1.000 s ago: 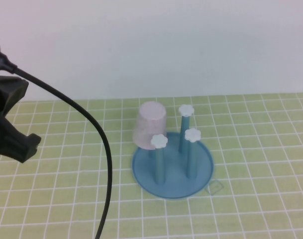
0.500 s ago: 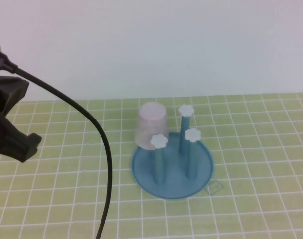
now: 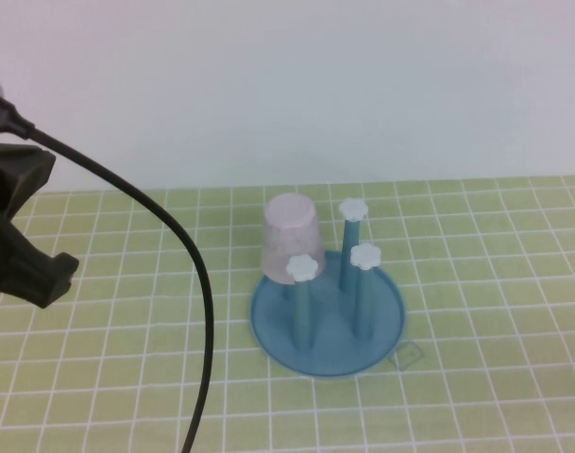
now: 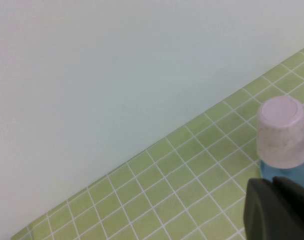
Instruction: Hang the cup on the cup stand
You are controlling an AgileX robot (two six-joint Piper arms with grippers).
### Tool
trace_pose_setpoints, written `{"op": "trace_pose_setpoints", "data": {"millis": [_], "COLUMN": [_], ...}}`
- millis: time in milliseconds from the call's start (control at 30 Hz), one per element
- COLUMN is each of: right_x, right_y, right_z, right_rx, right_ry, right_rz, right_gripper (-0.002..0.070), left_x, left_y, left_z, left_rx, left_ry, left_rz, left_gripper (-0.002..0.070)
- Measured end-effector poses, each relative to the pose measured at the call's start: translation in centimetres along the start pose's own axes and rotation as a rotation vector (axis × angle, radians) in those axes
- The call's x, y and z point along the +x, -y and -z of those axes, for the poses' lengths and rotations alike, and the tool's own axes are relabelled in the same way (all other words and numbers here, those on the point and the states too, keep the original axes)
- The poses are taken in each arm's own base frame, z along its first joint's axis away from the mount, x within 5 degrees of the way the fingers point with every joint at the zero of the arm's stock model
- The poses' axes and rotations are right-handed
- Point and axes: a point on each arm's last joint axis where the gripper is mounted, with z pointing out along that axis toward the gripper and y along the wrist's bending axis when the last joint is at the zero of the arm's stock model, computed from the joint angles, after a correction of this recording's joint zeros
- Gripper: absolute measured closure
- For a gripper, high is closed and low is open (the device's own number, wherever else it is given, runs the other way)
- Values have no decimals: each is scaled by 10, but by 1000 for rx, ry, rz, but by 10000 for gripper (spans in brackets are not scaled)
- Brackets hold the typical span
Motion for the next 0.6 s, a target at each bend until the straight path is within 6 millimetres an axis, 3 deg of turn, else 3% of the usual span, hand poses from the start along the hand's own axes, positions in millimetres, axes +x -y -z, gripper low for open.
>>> {"op": "trace_pose_setpoints", "data": {"millis": [200,600], "right_x": [36,87], "right_y": [-2,-2], "right_z": [-4,-20], "right_rx": [25,53], "right_ry": [-73,-195], "right_rz": [-6,14], "right_gripper": [678,678], "left_x": [0,0], "left_y": [0,0], "left_z": [0,0], "left_rx": [0,0], "left_ry": [0,0], "left_rz": [0,0], "left_gripper": [675,675]}}
